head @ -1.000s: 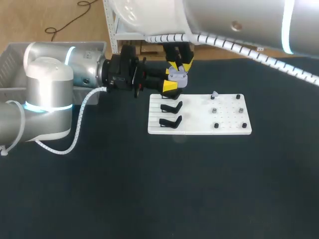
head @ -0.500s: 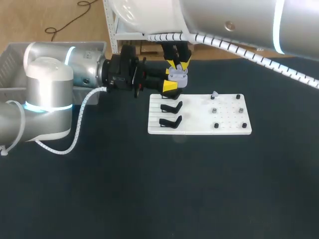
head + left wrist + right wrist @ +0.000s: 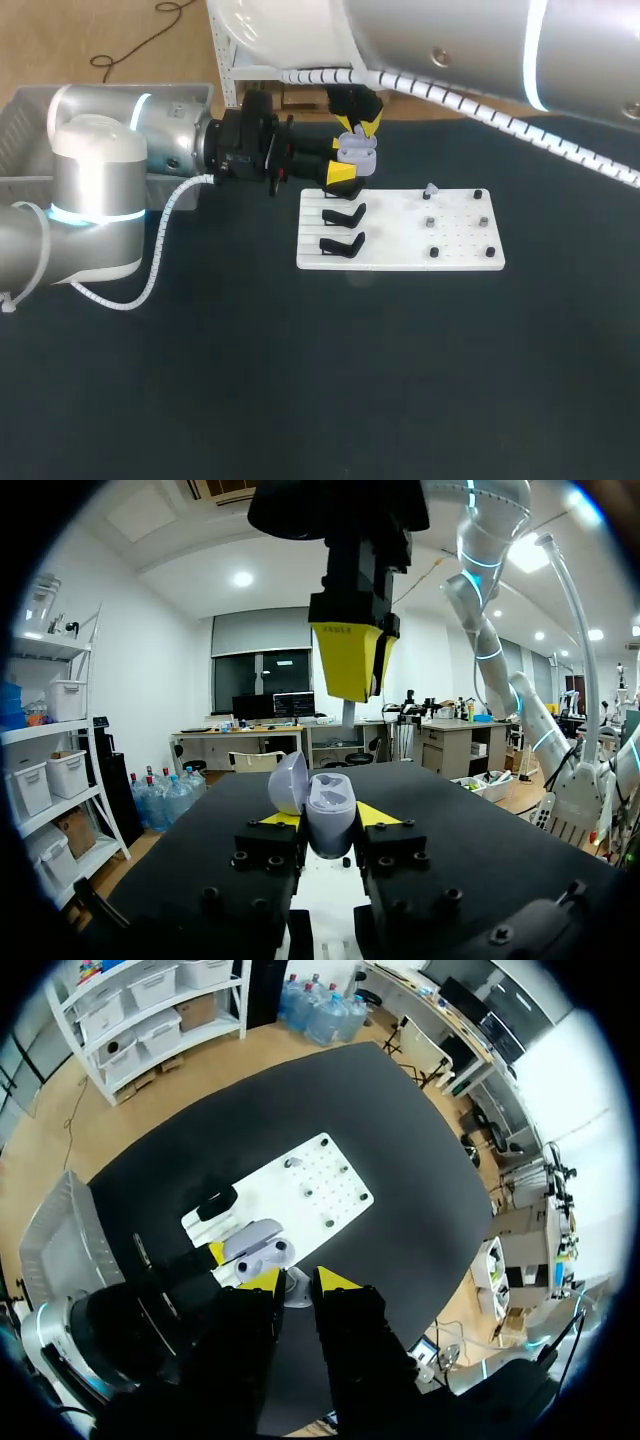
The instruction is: Pick up each earbud case from the left stands, insert the matching earbuds, close the lid, and place the case in the box.
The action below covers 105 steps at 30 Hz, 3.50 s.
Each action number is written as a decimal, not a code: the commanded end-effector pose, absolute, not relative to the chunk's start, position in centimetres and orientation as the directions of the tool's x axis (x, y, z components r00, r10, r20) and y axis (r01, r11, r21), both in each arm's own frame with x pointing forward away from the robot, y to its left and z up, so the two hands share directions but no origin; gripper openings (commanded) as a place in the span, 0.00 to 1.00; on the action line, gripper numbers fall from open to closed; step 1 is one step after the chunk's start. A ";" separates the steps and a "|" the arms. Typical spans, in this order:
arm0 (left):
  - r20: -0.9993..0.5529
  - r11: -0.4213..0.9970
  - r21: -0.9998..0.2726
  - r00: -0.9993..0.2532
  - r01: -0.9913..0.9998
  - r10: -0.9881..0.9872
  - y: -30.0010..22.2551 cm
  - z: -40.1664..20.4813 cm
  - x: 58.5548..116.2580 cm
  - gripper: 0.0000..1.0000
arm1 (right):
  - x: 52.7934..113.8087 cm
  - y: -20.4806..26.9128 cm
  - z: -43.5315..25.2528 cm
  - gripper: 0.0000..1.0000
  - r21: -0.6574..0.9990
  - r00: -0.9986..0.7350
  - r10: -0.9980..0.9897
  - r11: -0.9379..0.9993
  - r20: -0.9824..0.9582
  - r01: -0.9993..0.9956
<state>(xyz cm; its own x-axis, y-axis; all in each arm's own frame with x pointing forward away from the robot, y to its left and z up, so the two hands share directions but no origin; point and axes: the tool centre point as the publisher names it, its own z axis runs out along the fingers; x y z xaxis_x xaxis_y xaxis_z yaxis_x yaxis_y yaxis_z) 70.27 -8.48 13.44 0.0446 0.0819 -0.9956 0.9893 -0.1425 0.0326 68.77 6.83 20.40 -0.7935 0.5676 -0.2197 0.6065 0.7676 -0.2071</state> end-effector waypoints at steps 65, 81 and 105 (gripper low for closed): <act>-0.996 -0.143 0.033 0.045 0.989 0.081 -8.5 13.4 70.3 0.00 | 69.8 6.0 17.2 1.00 -0.226 -0.713 0.693 0.681 -0.108 0.696; -0.996 -0.143 0.033 0.045 0.989 0.081 -8.5 13.4 70.3 0.00 | 67.3 5.6 21.8 1.00 -0.055 -0.707 0.701 0.706 -0.089 0.706; -0.996 -0.143 0.033 0.045 0.989 0.081 -8.5 13.4 70.3 0.00 | 65.7 6.4 17.9 0.99 -0.104 -0.729 0.682 0.730 0.047 0.676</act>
